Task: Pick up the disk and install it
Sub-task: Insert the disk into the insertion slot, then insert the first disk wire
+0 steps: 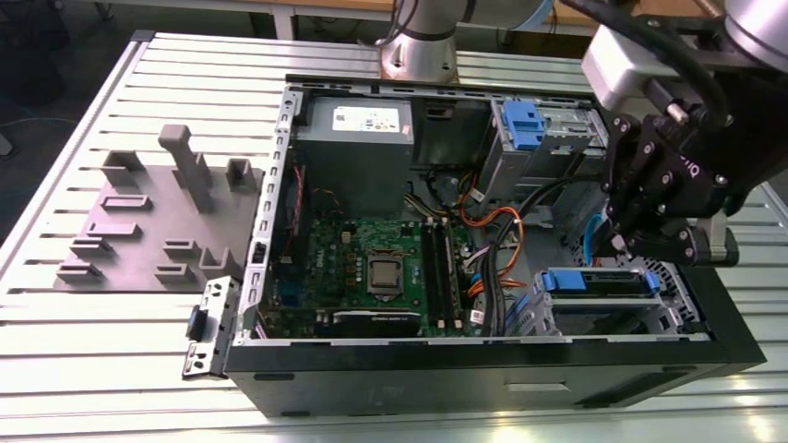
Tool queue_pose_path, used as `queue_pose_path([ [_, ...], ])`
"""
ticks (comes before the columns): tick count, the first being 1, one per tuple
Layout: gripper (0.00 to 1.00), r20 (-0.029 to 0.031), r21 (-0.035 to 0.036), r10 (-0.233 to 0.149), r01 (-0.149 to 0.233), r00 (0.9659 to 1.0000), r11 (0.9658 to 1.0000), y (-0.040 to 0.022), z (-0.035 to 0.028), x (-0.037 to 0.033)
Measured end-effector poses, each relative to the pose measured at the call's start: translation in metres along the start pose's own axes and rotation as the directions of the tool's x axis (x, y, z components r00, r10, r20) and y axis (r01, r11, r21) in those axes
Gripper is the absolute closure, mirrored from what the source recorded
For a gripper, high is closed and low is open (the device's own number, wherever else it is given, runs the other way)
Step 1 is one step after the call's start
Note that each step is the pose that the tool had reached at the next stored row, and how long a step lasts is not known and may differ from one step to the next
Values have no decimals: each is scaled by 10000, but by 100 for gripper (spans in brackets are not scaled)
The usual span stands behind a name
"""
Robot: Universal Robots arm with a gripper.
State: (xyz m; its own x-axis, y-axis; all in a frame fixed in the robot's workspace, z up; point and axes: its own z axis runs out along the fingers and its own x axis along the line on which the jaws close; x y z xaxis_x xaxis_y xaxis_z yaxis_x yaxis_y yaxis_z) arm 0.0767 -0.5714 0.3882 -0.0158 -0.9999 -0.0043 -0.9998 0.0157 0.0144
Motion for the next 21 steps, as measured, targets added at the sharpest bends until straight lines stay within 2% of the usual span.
queue_pose_path([
  [7,89,1,2,-15,15,10000,10000,-9,119,1],
  [21,89,-1,9,-16,16,10000,10000,-9,122,1],
])
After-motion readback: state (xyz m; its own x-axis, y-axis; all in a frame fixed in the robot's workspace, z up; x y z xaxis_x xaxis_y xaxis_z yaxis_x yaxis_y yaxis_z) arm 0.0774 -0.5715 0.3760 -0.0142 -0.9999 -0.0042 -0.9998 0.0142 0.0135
